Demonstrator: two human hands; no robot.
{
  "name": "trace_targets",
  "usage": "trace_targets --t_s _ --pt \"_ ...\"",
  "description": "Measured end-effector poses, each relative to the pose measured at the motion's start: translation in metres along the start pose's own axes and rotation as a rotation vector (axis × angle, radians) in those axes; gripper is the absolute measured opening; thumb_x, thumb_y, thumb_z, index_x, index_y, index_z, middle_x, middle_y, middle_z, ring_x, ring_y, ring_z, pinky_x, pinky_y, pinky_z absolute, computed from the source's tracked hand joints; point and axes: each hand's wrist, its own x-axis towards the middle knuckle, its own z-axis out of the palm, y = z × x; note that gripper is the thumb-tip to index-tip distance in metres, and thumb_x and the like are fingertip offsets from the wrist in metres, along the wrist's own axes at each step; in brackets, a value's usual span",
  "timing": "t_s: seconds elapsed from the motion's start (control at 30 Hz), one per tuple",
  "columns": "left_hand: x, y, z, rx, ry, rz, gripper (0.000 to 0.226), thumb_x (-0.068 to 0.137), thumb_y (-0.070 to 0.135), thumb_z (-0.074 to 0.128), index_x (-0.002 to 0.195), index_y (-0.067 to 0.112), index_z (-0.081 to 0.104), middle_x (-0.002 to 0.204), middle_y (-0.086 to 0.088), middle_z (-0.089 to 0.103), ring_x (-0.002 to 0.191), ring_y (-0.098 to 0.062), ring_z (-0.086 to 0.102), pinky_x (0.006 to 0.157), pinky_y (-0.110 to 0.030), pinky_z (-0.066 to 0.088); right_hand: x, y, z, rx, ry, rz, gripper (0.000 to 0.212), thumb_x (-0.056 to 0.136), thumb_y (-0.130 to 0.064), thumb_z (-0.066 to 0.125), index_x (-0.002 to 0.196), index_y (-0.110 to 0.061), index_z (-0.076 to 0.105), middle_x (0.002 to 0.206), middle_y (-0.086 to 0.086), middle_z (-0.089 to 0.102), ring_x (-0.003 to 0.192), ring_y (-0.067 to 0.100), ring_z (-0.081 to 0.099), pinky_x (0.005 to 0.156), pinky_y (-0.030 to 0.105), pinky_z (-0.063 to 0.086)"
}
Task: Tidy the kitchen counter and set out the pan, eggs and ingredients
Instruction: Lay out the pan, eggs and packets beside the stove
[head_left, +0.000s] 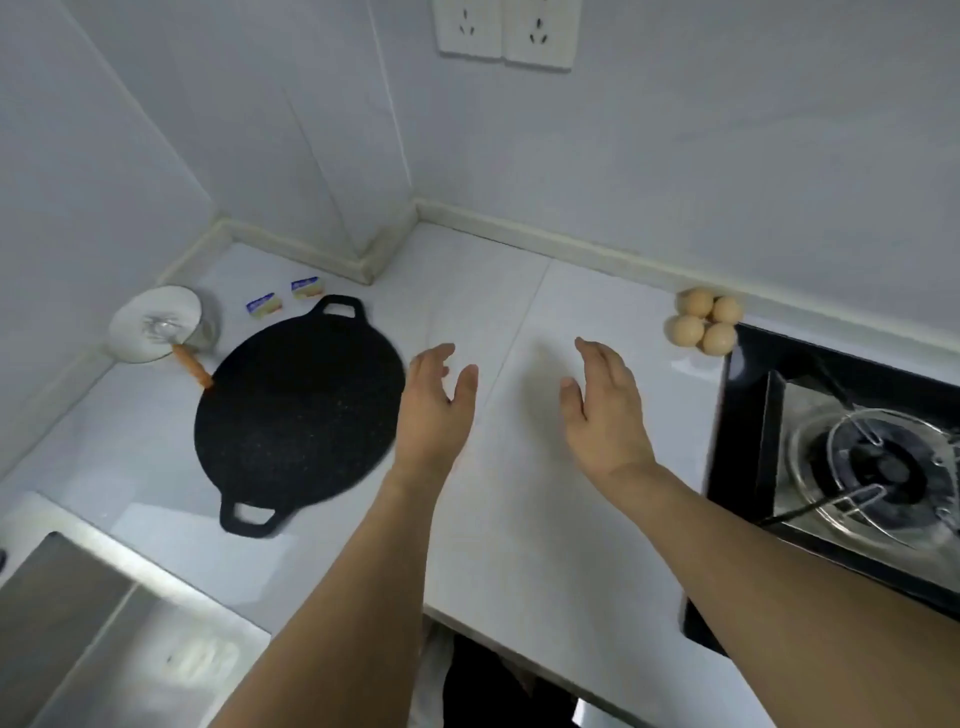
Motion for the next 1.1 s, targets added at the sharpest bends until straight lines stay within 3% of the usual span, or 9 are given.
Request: trace_targets --t_s 0.27,0.4,0.5,0.67,0.83,1.1 --pt "0.021 -0.017 -0.126 0.168 0.154 -0.024 0.048 0.096 0.031 0.054 0.14 0.018 0.042 0.142 0.002 0.04 0.125 -0.013 0.047 0.103 -0.034 0.044 0.036 -0.11 0.047 -0.104 -0.184 -0.304 0.045 0.097 -0.015 0.045 0.141 -0.007 0.041 0.144 0.008 0.043 0.133 0.024 0.037 0.111 0.027 0.022" --pt "0.041 -0.029 -0.176 0.253 0.21 -0.078 0.047 0.096 0.027 0.054 0.14 0.017 0.042 0.143 0.001 0.039 0.126 -0.013 0.045 0.104 -0.026 0.036 0.057 -0.155 0.069 -0.16 -0.287 -0.409 0.046 0.099 -0.019 0.042 0.144 -0.009 0.037 0.147 0.006 0.039 0.133 0.022 0.036 0.112 0.028 0.022" --pt "0.064 -0.038 -0.209 0.333 0.214 -0.088 0.045 0.093 0.021 0.054 0.137 0.015 0.046 0.141 -0.002 0.041 0.124 -0.02 0.046 0.109 -0.039 0.036 0.079 -0.186 0.084 -0.195 -0.365 -0.459 0.047 0.099 -0.02 0.042 0.144 -0.011 0.036 0.146 0.006 0.039 0.131 0.022 0.039 0.111 0.029 0.026" --pt "0.122 -0.056 -0.243 0.458 0.098 -0.099 0.049 0.092 0.017 0.053 0.14 0.012 0.042 0.143 -0.006 0.041 0.128 -0.025 0.042 0.105 -0.034 0.034 0.125 -0.227 0.115 -0.207 -0.445 -0.447 0.047 0.099 -0.02 0.043 0.144 -0.014 0.036 0.146 0.005 0.038 0.13 0.022 0.041 0.111 0.032 0.03" --pt "0.18 -0.086 -0.258 0.911 -0.006 -0.171 0.054 0.087 0.028 0.055 0.139 0.018 0.043 0.144 -0.003 0.041 0.139 -0.03 0.022 0.115 -0.05 0.007 0.169 -0.242 0.15 -0.258 -0.477 -0.462 0.05 0.097 -0.024 0.047 0.145 -0.013 0.036 0.144 0.006 0.04 0.128 0.024 0.043 0.109 0.033 0.033" --pt "0.253 -0.132 -0.257 1.158 -0.193 -0.093 0.046 0.088 0.035 0.053 0.129 0.015 0.052 0.137 -0.006 0.044 0.138 -0.032 0.019 0.113 -0.056 0.002 0.236 -0.241 0.227 -0.399 -0.585 -0.44 0.058 0.092 -0.027 0.055 0.145 -0.013 0.034 0.14 0.009 0.04 0.124 0.028 0.043 0.104 0.037 0.037"
